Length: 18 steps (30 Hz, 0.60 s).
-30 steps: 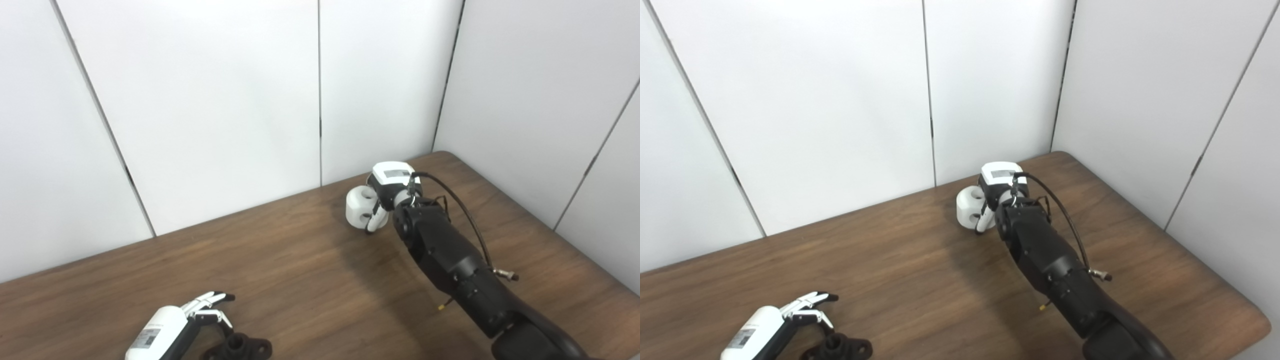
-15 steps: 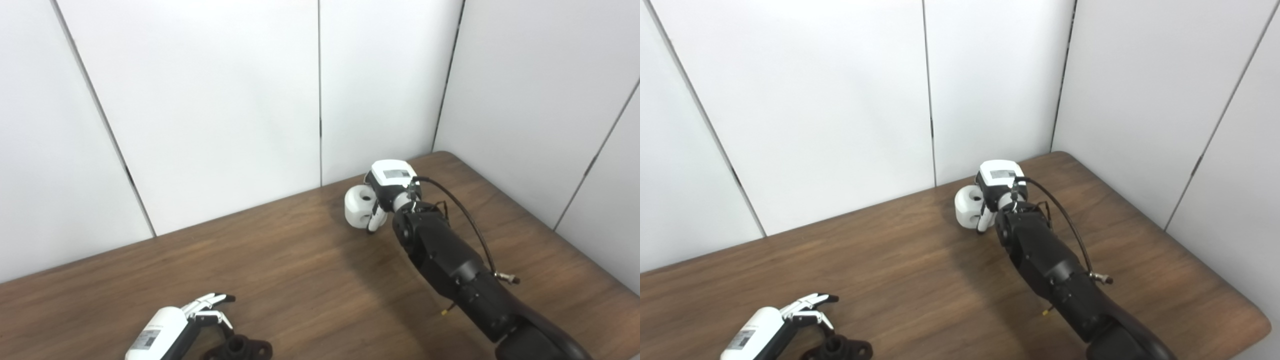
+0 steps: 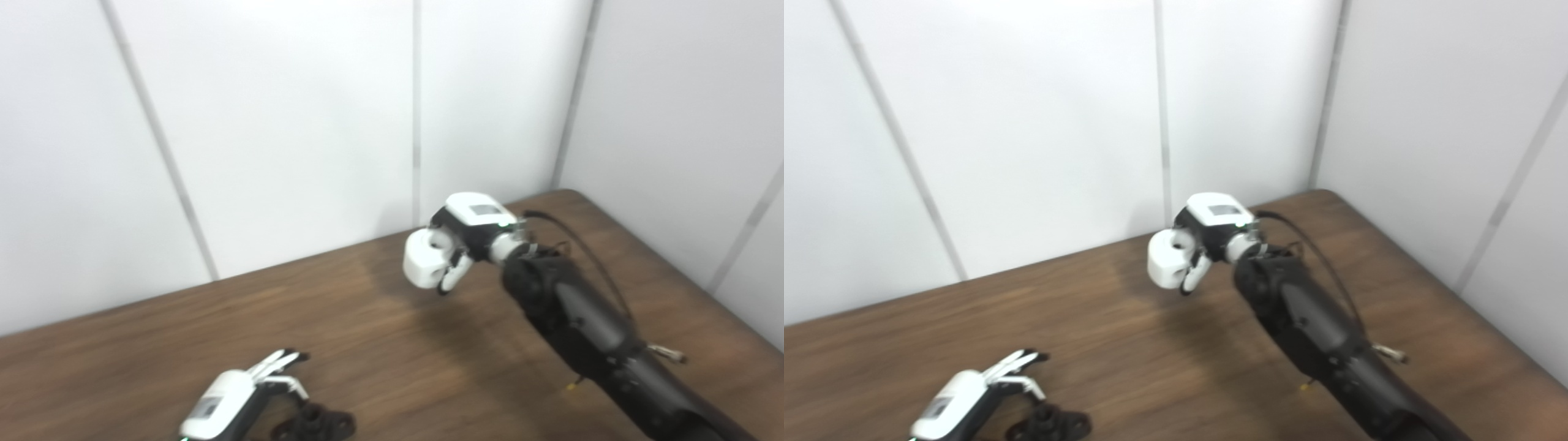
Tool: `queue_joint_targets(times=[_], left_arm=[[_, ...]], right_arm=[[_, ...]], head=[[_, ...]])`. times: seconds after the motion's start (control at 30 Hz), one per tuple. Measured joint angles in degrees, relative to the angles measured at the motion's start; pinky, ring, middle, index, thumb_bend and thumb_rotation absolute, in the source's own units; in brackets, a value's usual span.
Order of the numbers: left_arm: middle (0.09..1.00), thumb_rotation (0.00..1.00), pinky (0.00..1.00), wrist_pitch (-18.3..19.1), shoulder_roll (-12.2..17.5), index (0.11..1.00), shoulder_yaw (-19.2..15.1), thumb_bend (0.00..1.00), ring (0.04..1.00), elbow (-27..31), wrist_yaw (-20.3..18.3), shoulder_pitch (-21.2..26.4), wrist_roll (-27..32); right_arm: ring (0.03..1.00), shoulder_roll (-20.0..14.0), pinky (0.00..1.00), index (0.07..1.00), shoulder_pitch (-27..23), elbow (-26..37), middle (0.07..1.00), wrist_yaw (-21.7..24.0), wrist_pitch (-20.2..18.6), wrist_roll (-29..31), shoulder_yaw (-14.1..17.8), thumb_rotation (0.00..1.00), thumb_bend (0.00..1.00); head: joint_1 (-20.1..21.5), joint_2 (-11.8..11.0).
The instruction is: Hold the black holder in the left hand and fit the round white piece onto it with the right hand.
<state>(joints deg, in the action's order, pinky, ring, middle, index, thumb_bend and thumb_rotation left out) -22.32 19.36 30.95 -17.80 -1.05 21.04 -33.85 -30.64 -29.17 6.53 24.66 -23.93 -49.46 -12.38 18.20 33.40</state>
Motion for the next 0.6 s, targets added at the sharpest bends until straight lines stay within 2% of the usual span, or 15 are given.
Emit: queue_joint_targets(times=[0.03, 0.13, 0.2, 0.33, 0.6], left_arm=[[0.92, 0.06, 0.86, -0.2, -0.2, 0.487, 0.1, 0.52, 0.959, -0.5, 0.6, 0.1, -0.3], [0.938, 0.06, 0.89, -0.4, -0.8, 0.487, 0.2, 0.52, 0.98, -1.7, 1.6, 0.5, -0.7], [0.945, 0.06, 0.91, -0.3, -1.3, 0.487, 0.2, 0.52, 0.988, -2.9, 1.6, 1.2, -0.8], [0.948, 0.07, 0.93, -0.3, -2.2, 0.487, 0.2, 0.52, 0.997, -4.6, 1.6, 2.1, -0.8], [0.954, 0.07, 0.94, 0.1, -3.8, 0.487, 0.9, 0.52, 1.0, -7.1, 2.2, 3.8, -1.1]], right_arm=[[0.845, 0.0, 0.88, 0.483, 0.1, 1.0, 0.749, 0.3, 0.2, 0.4, -0.1, 0.15, 0.52], [0.847, -0.1, 0.87, 0.482, 0.9, 4.3, 0.75, 0.9, 1.9, 2.1, 0.0, 0.15, 0.52], [0.846, -0.2, 0.86, 0.482, 1.4, 6.1, 0.752, 1.3, 3.1, 3.3, 0.0, 0.15, 0.52], [0.85, -0.6, 0.86, 0.481, 1.9, 8.5, 0.755, 2.3, 5.5, 5.2, 0.1, 0.15, 0.52], [0.859, -0.7, 0.89, 0.481, 2.0, 12.0, 0.757, 4.6, 8.4, 7.9, 0.1, 0.15, 0.52]], head=[[-1.9, 0.9], [-4.0, 1.8], [-8.6, 3.8], [-13.9, 5.6], [-18.1, 7.6]])
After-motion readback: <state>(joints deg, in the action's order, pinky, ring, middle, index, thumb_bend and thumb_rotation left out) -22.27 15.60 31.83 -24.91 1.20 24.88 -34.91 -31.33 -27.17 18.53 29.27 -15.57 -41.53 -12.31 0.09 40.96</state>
